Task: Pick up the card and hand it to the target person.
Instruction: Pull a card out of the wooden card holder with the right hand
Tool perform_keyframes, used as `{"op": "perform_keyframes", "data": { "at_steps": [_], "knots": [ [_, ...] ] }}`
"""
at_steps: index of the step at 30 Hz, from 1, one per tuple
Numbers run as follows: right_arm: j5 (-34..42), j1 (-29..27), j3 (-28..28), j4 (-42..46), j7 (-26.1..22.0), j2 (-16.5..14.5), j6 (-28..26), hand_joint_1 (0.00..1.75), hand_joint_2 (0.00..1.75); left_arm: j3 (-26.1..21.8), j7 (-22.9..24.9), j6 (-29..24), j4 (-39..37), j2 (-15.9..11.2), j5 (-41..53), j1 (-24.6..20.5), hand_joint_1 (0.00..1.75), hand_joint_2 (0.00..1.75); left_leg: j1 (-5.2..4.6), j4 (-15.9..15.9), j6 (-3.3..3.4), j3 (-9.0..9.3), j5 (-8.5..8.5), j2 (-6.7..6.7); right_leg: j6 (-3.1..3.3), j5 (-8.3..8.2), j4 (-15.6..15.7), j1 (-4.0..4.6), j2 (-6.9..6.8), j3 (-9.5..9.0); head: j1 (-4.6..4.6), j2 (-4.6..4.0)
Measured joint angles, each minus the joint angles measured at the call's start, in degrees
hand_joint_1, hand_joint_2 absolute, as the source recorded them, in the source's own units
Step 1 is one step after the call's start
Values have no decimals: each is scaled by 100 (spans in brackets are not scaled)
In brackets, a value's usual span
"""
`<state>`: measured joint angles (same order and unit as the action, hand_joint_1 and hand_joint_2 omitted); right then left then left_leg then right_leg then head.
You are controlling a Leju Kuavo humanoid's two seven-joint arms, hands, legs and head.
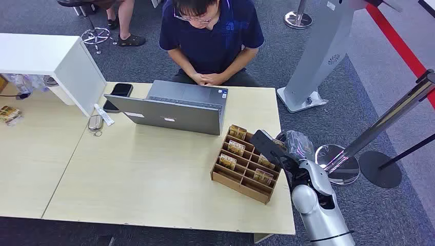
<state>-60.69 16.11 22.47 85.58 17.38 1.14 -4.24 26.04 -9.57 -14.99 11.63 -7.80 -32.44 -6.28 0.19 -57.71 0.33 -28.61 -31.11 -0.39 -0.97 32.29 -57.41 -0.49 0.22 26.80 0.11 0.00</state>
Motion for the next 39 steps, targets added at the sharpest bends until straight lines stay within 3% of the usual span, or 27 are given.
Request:
{"op": "perform_keyframes", "data": {
  "at_steps": [39],
  "knots": [
    [35, 4, 2, 181, 9, 0, 86, 120, 175, -40, 31, -2, 0, 0, 25, 6, 0, 0, 0, 0, 0, -1, 0, 0, 0, 0, 0, 0, 0, 1, 0, -1]
  ]
}}
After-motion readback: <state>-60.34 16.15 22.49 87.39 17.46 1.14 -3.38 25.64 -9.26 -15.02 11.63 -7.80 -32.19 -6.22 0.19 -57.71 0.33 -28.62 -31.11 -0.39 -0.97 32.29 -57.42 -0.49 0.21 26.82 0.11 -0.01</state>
